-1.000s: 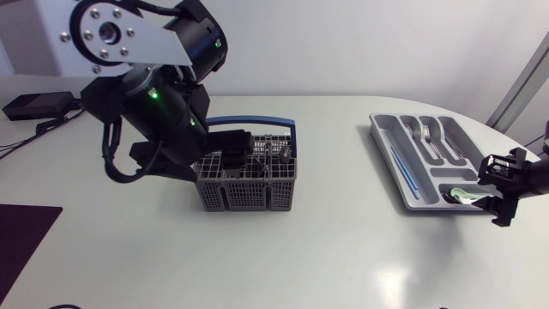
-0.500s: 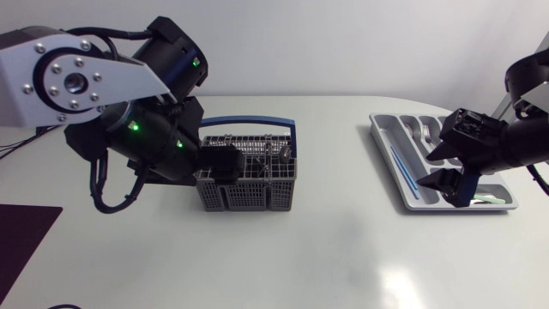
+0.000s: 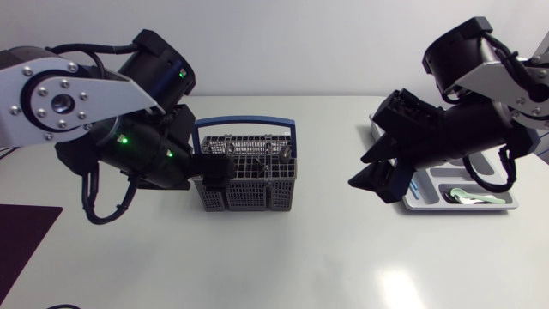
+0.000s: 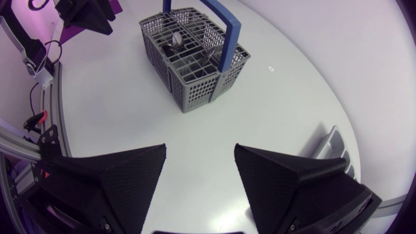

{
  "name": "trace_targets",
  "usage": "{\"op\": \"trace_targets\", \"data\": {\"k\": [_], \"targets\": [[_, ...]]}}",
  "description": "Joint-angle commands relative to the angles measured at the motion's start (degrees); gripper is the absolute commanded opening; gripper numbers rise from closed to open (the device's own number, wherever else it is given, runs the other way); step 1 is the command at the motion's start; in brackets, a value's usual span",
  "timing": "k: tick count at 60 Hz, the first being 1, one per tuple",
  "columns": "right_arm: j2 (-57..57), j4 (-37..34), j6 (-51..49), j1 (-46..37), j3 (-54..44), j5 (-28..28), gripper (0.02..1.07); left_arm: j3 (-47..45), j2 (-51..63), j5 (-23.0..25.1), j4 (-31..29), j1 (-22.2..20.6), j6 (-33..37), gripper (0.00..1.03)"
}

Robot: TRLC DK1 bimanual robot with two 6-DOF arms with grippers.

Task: Unload the cutlery basket into the drawer organizer.

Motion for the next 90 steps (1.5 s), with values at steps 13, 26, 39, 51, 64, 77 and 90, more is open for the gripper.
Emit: {"op": "trace_targets", "data": {"k": [13, 26, 39, 51, 64, 77, 90], "targets": [[5.75, -2.02, 14.31, 6.81, 5.36, 0.25, 0.79, -2.99, -1.65, -0.15, 1.94, 1.32, 2.51, 0.96], [7.86, -3.87, 20.29, 9.71, 6.94, 3.86, 1.02, -3.43, -2.17, -0.15, 2.29, 2.12, 3.31, 0.96], [9.36, -3.78, 23.63, 11.03, 9.23, 3.68, 1.02, -3.87, -2.44, -0.15, 2.46, 2.38, 3.57, 0.96], [10.76, -6.50, 23.72, 11.65, 10.02, 3.86, 1.02, -3.78, -2.97, -0.15, 2.73, 2.73, 3.83, 0.96], [11.03, -10.90, 25.39, 11.91, 13.01, 3.51, 1.02, -3.78, -3.49, -0.15, 2.82, 2.82, 3.92, 0.96], [11.29, -14.33, 27.58, 12.35, 17.76, 3.68, 1.02, -3.78, -4.11, -0.15, 2.82, 3.26, 4.36, 0.96], [12.26, -17.58, 27.93, 12.61, 23.82, 4.21, 1.02, -4.39, -4.90, -0.15, 2.73, 3.43, 4.45, 0.96]]}}
